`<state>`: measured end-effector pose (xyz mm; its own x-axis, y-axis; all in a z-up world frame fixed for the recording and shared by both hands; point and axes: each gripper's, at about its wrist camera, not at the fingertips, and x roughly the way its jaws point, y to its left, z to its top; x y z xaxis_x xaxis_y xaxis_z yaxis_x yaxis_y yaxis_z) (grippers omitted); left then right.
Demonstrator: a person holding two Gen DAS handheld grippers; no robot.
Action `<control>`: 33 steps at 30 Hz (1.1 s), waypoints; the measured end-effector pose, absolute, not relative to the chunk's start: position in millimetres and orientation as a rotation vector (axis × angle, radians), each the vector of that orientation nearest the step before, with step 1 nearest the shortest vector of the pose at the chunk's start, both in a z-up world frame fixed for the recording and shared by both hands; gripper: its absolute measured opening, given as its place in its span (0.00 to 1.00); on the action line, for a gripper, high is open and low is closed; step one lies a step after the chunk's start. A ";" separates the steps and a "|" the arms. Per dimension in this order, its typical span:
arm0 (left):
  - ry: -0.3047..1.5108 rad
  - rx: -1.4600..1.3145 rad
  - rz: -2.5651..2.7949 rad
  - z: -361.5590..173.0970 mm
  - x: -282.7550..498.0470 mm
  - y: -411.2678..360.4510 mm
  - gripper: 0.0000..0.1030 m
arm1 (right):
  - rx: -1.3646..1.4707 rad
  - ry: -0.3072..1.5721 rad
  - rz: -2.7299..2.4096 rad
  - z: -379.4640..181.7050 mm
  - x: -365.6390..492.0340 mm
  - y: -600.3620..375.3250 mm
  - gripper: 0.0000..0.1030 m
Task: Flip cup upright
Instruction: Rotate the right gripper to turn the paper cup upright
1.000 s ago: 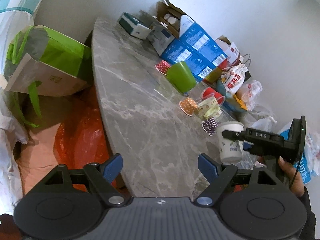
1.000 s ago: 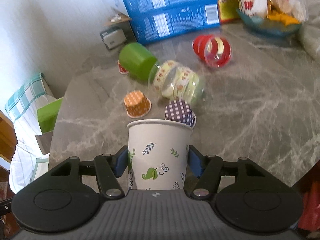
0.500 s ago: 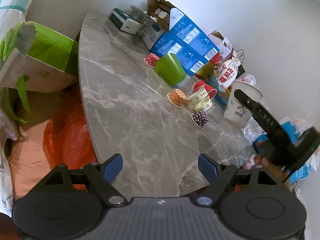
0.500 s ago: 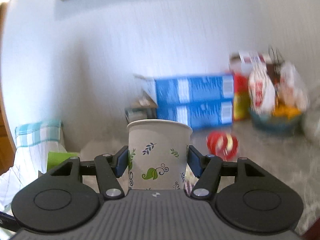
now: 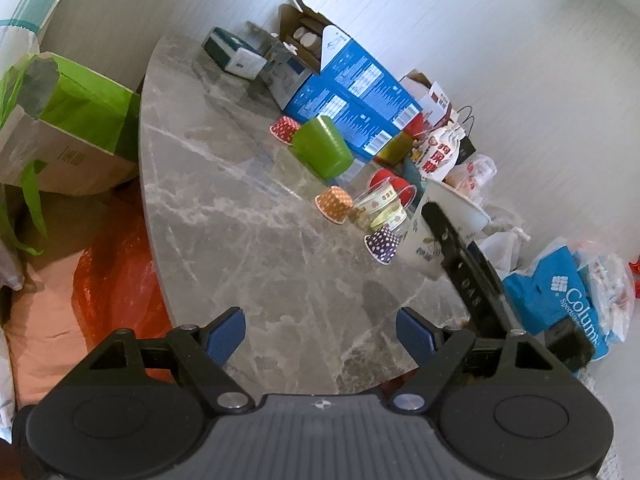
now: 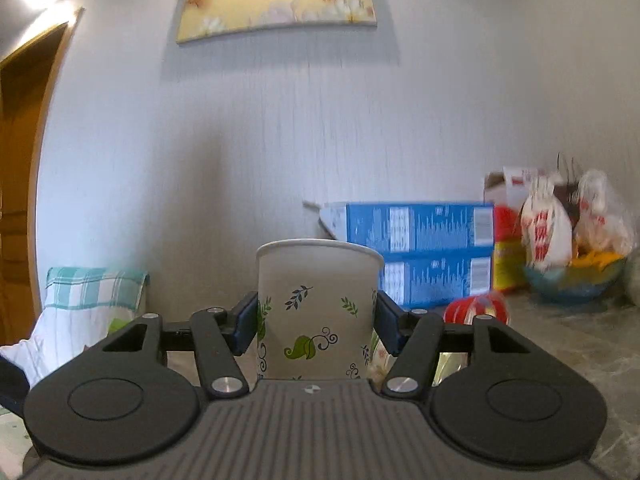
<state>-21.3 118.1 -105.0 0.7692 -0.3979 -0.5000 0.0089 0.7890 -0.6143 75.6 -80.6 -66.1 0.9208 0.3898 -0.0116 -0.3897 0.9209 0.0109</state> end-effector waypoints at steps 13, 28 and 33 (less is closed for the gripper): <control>0.636 -0.659 -0.303 -117.3 -19.5 107.1 0.83 | 0.027 -0.125 0.325 -115.6 34.4 -88.2 0.56; 0.623 -0.639 -0.313 -120.7 -28.4 96.6 0.83 | -0.032 -0.226 0.253 -149.5 25.1 -83.4 0.57; 0.637 -0.630 -0.313 -123.8 -31.6 91.2 0.83 | -0.016 -0.234 0.253 -153.1 24.0 -85.0 0.59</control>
<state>-31.6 91.2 -123.8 0.7662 -0.4546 -0.4542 0.0822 0.7703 -0.6323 24.0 -85.0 -153.1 0.9411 0.2497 0.2278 -0.2460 0.9682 -0.0451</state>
